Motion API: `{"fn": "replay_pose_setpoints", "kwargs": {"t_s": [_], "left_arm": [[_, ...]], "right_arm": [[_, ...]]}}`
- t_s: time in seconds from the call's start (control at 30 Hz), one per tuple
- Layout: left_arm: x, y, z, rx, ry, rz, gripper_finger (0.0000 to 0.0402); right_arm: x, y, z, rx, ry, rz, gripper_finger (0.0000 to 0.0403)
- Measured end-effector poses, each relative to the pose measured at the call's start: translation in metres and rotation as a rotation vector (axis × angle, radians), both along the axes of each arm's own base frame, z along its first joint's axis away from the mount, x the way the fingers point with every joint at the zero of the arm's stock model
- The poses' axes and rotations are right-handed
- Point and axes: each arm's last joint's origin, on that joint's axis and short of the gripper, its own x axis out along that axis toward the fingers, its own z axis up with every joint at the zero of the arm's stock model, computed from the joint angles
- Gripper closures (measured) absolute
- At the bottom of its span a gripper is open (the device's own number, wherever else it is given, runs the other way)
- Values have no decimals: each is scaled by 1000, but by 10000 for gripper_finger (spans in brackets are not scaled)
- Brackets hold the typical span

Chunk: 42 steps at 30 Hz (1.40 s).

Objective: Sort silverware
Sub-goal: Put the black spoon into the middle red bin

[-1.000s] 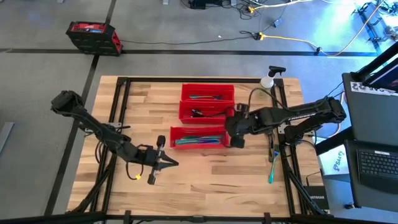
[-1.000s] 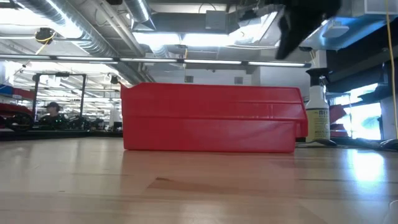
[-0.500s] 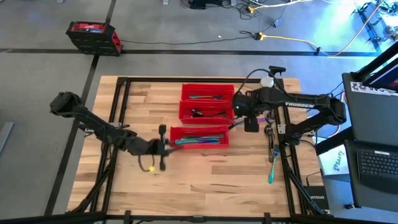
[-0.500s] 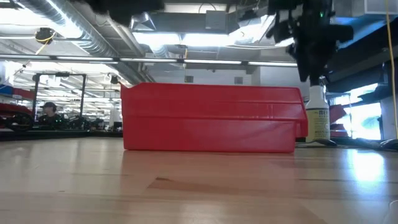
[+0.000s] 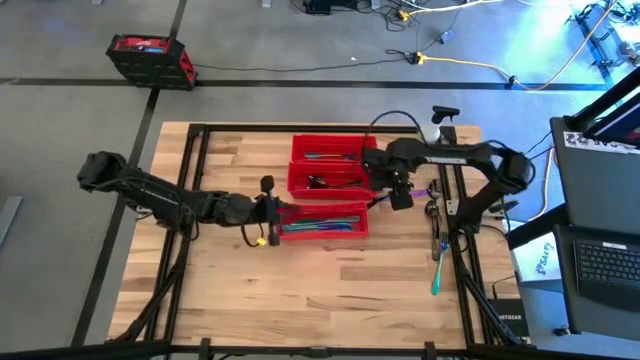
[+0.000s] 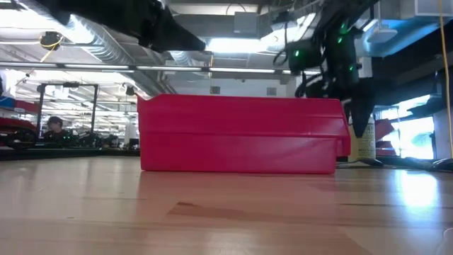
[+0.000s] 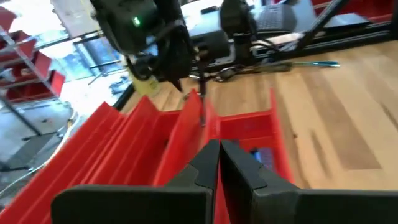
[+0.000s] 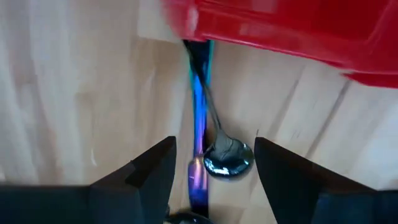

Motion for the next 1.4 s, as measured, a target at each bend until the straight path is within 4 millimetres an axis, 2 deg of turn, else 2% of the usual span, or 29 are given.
{"fn": "replay_pose_setpoints", "kwargs": {"t_s": [0.27, 0.47, 0.6, 0.8, 1.23, 1.4], "left_arm": [[-1, 16, -9, 55, 108, 71, 402], [-2, 22, -11, 23, 123, 102, 402], [-3, 22, -16, 30, 178, 75, 402], [-6, 22, -21, 1, 225, 86, 402], [-6, 22, -22, -32, 223, 98, 402], [-7, 22, -22, -39, 222, 101, 402]], "right_arm": [[1, -17, -16, 22, 25, -18, 201], [0, -17, -19, 31, -10, -47, 235], [-8, -13, -32, 50, 18, -44, 264], [-19, -10, -47, 35, 48, -59, 270], [-14, -15, -52, -40, 6, -34, 271], [-16, -14, -54, -35, 20, -22, 302]]}}
